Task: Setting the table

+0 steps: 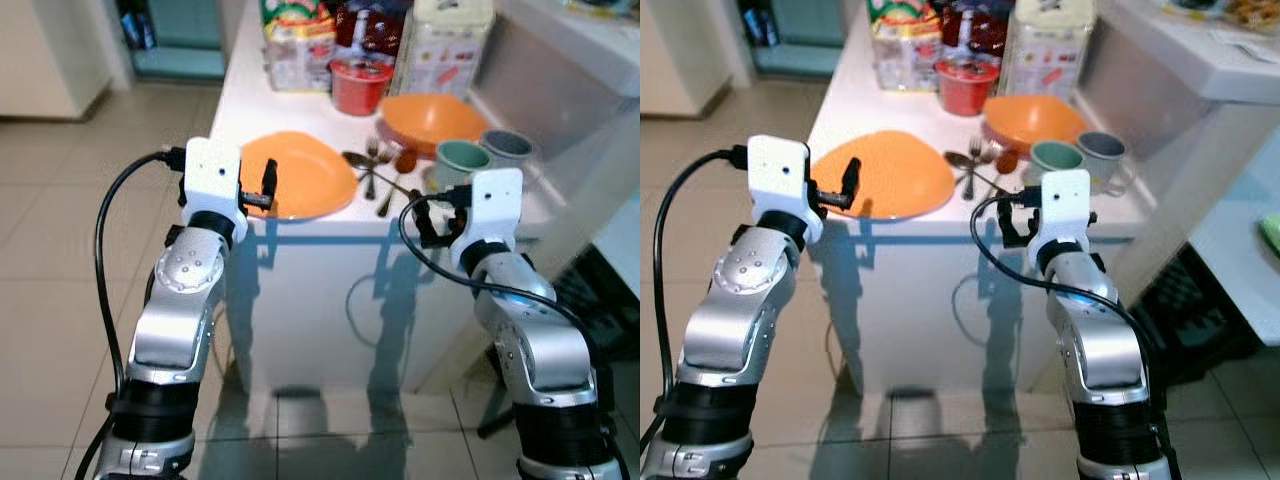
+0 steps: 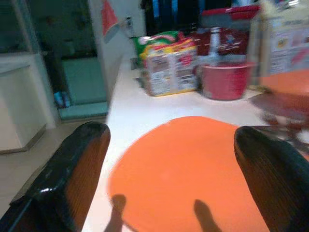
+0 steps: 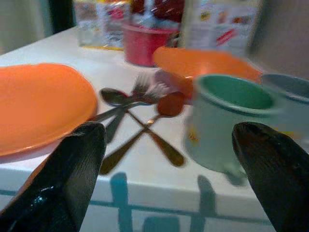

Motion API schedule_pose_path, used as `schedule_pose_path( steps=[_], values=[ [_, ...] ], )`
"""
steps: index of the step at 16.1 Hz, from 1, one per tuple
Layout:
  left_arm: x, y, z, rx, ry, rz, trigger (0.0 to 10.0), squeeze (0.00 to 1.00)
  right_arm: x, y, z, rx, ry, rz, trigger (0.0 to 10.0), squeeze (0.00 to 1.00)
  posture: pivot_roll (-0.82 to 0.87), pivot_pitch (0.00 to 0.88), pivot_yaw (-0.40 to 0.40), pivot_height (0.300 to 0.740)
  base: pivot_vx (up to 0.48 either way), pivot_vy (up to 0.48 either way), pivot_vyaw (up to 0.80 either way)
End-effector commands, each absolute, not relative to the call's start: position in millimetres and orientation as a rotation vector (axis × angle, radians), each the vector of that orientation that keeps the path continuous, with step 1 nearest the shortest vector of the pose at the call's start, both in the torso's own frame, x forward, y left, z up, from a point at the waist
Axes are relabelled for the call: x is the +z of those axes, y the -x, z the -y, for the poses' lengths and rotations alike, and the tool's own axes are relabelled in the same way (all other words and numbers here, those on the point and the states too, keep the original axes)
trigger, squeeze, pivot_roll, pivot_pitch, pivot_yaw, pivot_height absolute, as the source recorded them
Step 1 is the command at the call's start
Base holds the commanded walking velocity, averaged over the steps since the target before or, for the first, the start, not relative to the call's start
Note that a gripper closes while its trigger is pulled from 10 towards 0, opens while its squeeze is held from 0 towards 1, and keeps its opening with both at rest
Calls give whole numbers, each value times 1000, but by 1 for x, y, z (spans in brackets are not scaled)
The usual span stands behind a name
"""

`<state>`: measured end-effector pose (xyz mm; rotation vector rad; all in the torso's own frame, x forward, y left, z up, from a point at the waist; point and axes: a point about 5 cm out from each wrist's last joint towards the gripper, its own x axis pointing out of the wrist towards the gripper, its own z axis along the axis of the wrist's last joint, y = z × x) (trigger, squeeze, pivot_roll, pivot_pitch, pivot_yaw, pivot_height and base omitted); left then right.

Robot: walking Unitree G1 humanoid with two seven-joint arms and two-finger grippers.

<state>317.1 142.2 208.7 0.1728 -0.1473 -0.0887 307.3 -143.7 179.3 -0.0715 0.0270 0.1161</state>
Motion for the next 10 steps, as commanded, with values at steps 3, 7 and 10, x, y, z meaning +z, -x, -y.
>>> schedule_pose_path(
  steps=[3, 7, 10],
  values=[
    [213, -316, -144, -84, -182, 171, 10000, 0, 179, -306, 138, 163, 67, -35, 10000, 0, 19, 0, -67, 740, 395, 0, 0],
    [213, -314, -147, -76, -185, 175, 10000, 0, 174, -301, 128, 267, 71, -59, 10000, 0, 21, 0, -70, 740, 396, 0, 0],
    [213, -315, -147, -75, -185, 172, 10000, 0, 174, -301, 128, 285, 82, -57, 10000, 0, 20, 0, -71, 740, 395, 0, 0]
  ],
)
